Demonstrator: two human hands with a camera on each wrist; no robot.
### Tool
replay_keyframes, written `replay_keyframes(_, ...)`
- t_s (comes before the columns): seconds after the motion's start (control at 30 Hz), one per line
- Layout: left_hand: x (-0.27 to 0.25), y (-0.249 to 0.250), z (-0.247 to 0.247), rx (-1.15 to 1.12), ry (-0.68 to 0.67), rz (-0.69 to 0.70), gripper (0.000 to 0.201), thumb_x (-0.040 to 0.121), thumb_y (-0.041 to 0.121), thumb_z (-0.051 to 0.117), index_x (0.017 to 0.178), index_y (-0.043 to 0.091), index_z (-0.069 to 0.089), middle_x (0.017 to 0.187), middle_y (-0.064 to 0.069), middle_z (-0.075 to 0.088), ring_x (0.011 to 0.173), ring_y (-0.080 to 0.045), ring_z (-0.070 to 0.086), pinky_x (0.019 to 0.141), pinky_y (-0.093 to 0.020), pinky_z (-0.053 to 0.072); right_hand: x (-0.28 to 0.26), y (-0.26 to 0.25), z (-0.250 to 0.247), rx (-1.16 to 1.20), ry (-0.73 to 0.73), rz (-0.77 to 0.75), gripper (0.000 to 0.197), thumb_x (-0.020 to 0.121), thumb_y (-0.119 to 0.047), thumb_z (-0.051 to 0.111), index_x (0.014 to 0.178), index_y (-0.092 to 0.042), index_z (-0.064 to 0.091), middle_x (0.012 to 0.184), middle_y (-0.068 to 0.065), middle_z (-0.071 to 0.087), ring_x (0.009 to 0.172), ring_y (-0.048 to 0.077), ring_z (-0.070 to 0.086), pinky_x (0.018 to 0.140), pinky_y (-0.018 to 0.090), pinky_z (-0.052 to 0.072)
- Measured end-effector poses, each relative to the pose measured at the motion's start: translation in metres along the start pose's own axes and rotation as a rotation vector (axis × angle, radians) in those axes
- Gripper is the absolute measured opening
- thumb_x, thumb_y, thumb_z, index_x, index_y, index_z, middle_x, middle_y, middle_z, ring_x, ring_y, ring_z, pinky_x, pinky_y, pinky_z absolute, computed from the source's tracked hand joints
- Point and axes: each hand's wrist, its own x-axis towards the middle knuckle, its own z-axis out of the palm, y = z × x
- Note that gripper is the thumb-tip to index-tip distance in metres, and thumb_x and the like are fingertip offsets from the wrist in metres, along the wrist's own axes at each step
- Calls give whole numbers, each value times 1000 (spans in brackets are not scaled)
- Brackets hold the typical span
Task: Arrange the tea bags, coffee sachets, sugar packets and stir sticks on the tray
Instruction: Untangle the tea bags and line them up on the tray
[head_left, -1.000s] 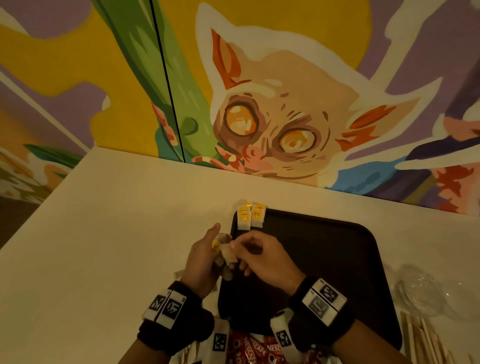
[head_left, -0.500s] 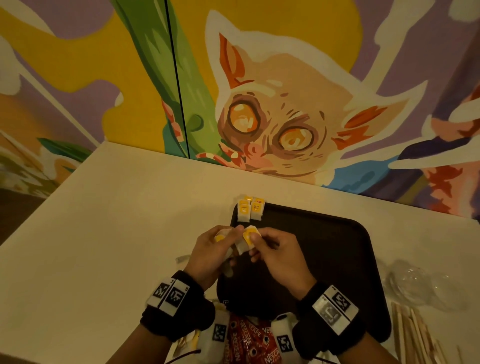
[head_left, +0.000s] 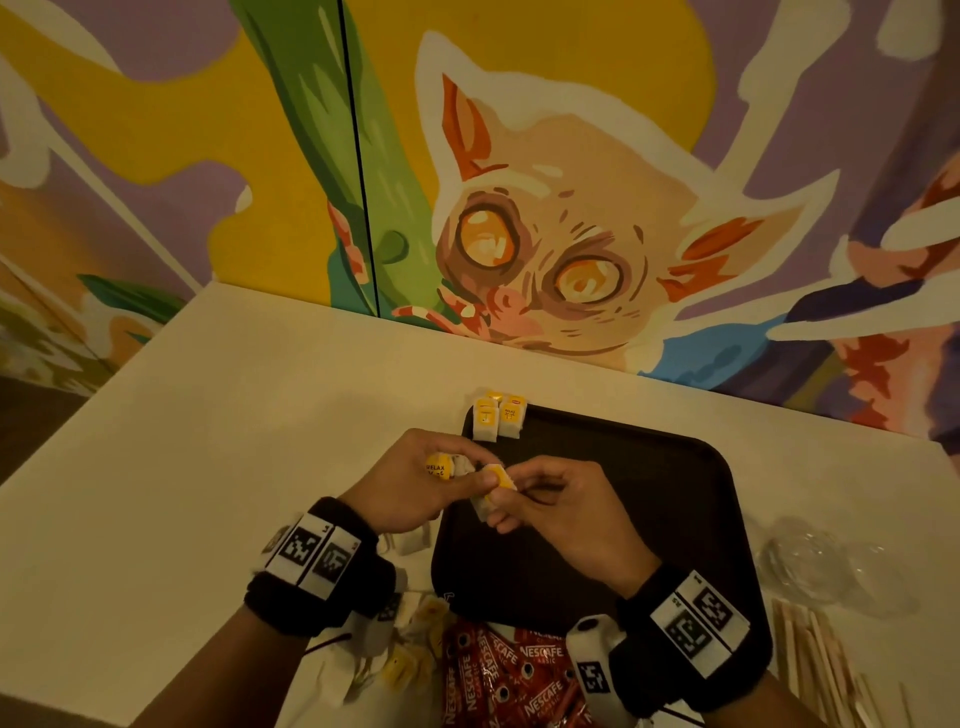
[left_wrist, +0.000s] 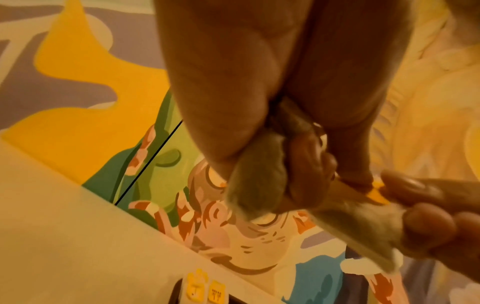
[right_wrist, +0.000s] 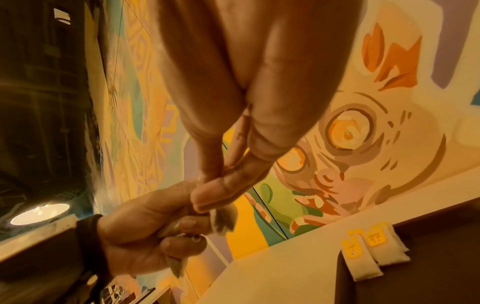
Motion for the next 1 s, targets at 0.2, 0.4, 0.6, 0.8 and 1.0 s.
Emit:
replay_keyframes(0.2, 2, -1, -1, 182, -10, 96, 9, 81, 21, 75, 88, 16, 76, 85, 14, 70, 87, -2, 64, 80, -8, 42, -6, -3, -13, -108, -12, 26, 22, 78, -23, 75, 92, -8, 68, 88, 8, 72, 78, 25, 72, 75, 36, 60)
replay_keyframes(0.4, 3, -2, 1, 277, -31, 156, 8, 81, 23, 75, 88, 22, 76, 87, 11, 66, 87, -6, 62, 81, -18, 46, -8, -3, -19, -98, -50, -18, 17, 79, -11, 77, 88, -3, 65, 102, 8, 72, 94, 24, 71, 85, 39, 59)
replay_keyframes(0.6, 3, -2, -1, 380, -31, 229, 7, 82, 24, 74, 88, 26, 75, 88, 13, 63, 85, -5, 60, 76, -13, 44, -8, -7, -17, -120, -20, 19, 21, 81, -10, 76, 102, -10, 69, 89, 6, 73, 77, 21, 71, 74, 31, 58)
replay_keyframes(0.8, 3, -5, -6, 519, -16, 201, 6, 85, 28, 71, 90, 29, 74, 90, 15, 59, 85, -3, 56, 74, -11, 39, -10, -12, -20, -352, -53, 72, 12, 91, -19, 66, 98, -24, 75, 82, -8, 71, 71, 3, 65, 67, 20, 54)
replay_keyframes(1.0, 1, -8, -2, 560, -65, 179, 10, 87, 30, 68, 94, 30, 75, 92, 14, 58, 85, -2, 56, 74, -15, 41, -8, -21, -27, -551, -26, -77, 12, 91, -22, 65, 98, -30, 71, 96, -14, 66, 91, 3, 63, 80, 24, 54)
